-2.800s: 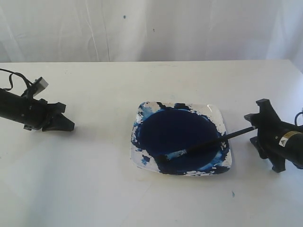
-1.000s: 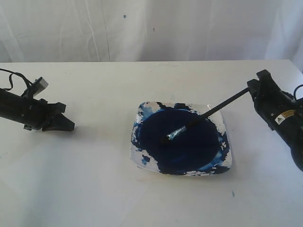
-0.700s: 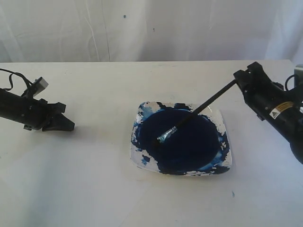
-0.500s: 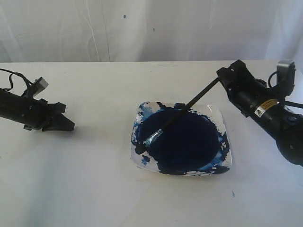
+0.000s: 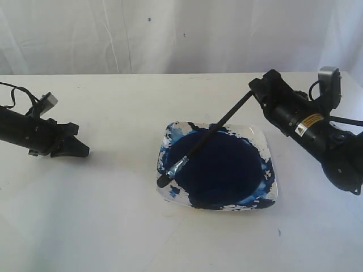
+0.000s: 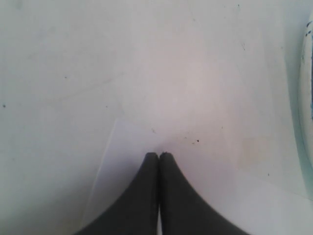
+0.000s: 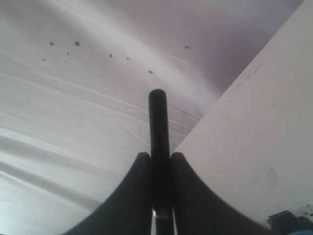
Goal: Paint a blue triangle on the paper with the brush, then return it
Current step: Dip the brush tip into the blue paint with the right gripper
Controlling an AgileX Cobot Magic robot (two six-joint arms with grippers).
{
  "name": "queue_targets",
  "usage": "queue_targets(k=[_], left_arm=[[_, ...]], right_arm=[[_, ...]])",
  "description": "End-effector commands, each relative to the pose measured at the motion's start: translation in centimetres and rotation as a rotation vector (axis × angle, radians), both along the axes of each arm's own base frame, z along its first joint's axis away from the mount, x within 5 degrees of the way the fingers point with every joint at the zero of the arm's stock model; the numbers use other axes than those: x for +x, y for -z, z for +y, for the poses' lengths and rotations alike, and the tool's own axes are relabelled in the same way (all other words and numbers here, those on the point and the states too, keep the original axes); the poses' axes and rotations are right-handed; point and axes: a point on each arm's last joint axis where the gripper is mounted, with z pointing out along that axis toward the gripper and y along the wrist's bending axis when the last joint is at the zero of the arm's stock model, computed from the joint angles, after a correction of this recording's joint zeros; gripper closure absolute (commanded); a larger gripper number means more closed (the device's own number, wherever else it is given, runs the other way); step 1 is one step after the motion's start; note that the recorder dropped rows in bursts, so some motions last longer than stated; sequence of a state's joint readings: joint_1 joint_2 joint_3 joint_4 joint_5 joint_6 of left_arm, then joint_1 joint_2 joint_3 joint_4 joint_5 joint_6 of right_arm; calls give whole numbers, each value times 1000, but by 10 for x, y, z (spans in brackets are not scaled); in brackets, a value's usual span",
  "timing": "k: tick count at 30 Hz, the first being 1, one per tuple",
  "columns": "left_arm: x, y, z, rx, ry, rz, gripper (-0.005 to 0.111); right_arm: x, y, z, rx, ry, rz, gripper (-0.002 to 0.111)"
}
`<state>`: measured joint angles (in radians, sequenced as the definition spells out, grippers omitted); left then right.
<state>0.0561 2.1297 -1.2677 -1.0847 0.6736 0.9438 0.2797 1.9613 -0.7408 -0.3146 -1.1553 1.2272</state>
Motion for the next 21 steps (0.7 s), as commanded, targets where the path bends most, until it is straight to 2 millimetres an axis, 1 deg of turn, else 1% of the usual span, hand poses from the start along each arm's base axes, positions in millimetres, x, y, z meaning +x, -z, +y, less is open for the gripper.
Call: queue_targets(k=[1, 6, 13, 21], left_arm=[[0, 3, 1, 7, 7, 4, 107], [0, 3, 1, 7, 7, 4, 107], [0, 3, 1, 7, 7, 4, 107], [0, 3, 1, 7, 7, 4, 107]], right_arm=[[1, -1, 1, -32, 4, 8, 108], [1, 4, 1, -59, 2, 46, 108], [-3, 6, 11, -139, -25, 17, 108], [-3, 5, 12, -131, -25, 5, 108]])
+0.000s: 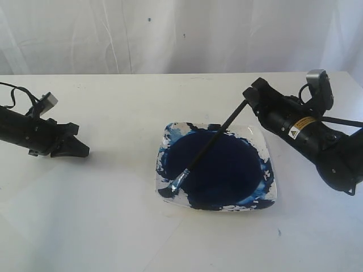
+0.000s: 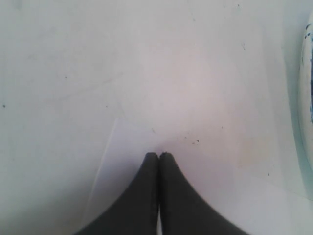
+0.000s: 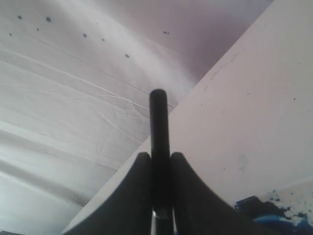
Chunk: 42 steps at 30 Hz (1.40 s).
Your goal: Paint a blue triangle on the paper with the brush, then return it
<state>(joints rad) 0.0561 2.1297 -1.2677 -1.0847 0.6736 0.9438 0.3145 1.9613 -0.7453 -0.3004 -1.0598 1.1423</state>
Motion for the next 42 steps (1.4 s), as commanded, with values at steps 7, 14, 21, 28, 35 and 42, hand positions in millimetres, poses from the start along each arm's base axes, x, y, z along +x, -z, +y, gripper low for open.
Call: queue_targets(k=[7, 14, 21, 28, 35, 42], left_arm=[[0, 3, 1, 7, 7, 4, 107], [0, 3, 1, 7, 7, 4, 107], [0, 3, 1, 7, 7, 4, 107], [0, 3, 1, 7, 7, 4, 107], [0, 3, 1, 7, 7, 4, 107], [0, 3, 1, 7, 7, 4, 107]], right_arm=[[0, -5, 1, -20, -4, -51, 108], [3, -17, -5, 101, 81, -133, 108], [6, -18, -11, 146, 155, -128, 108], [11, -20, -25, 154, 304, -138, 108], [14, -22, -42, 146, 494, -146, 108], [16, -37, -62, 113, 547, -203, 108]])
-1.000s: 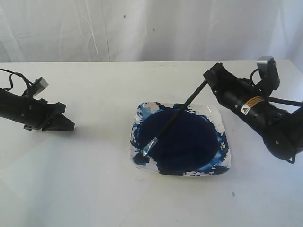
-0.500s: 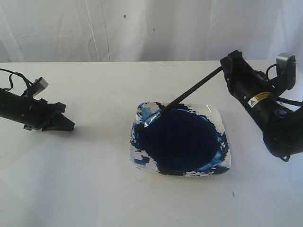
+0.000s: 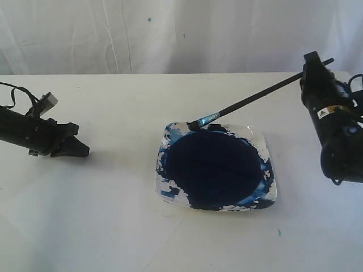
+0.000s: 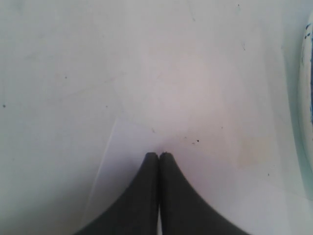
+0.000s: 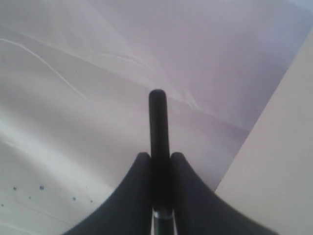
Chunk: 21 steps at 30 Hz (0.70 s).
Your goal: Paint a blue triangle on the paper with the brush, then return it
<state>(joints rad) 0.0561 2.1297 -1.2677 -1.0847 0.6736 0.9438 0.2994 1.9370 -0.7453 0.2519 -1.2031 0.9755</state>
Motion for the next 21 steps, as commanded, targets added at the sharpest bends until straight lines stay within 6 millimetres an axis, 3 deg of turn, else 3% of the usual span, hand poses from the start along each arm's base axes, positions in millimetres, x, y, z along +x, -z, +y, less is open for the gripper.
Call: queue_targets(k=[1, 7, 11, 21], left_arm=[[0, 3, 1, 7, 7, 4, 107], [0, 3, 1, 7, 7, 4, 107], [0, 3, 1, 7, 7, 4, 107], [0, 3, 1, 7, 7, 4, 107]], right_arm=[[1, -18, -17, -25, 42, -65, 108], [-2, -52, -40, -78, 84, -150, 108], [-7, -67, -51, -192, 78, -60, 108], [-9, -68, -55, -323, 79, 11, 108]])
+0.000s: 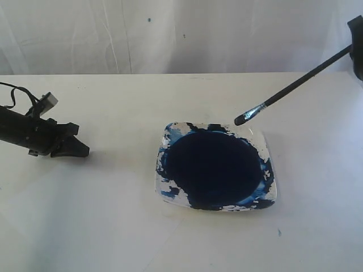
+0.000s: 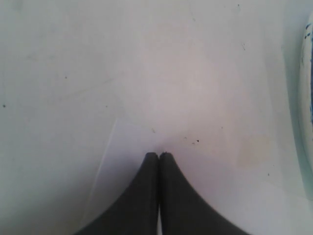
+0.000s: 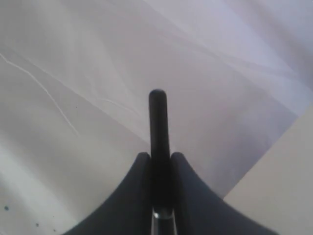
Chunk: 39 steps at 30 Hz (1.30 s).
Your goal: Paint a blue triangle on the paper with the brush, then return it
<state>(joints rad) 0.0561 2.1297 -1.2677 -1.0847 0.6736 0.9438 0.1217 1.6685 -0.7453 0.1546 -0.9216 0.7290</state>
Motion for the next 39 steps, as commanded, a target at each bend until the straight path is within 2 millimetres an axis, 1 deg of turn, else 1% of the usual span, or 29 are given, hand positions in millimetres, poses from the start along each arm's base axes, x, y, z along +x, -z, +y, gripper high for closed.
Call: queue_targets(k=[1, 7, 12, 14, 16, 19, 22, 29, 32, 39], left_arm=[[0, 3, 1, 7, 7, 4, 107], [0, 3, 1, 7, 7, 4, 107], [0, 3, 1, 7, 7, 4, 107], [0, 3, 1, 7, 7, 4, 107], [0, 3, 1, 7, 7, 4, 107], [0, 3, 1, 7, 7, 4, 107], [0, 3, 1, 7, 7, 4, 107], [0, 3, 1, 7, 7, 4, 107], [0, 3, 1, 7, 7, 4, 107], [0, 3, 1, 7, 7, 4, 107]], right_arm=[[0, 3, -1, -102, 9, 32, 108], [0, 3, -3, -188, 36, 38, 108], [1, 4, -6, -210, 70, 37, 108], [3, 11, -5, -210, 69, 42, 108], [8, 22, -5, -196, 73, 34, 108], [9, 21, -6, -200, 92, -36, 108], [15, 22, -5, -212, 81, 4, 108], [29, 24, 2, -258, 30, -7, 108], [32, 25, 3, -223, 23, -6, 108], [32, 14, 5, -225, 21, -93, 108]])
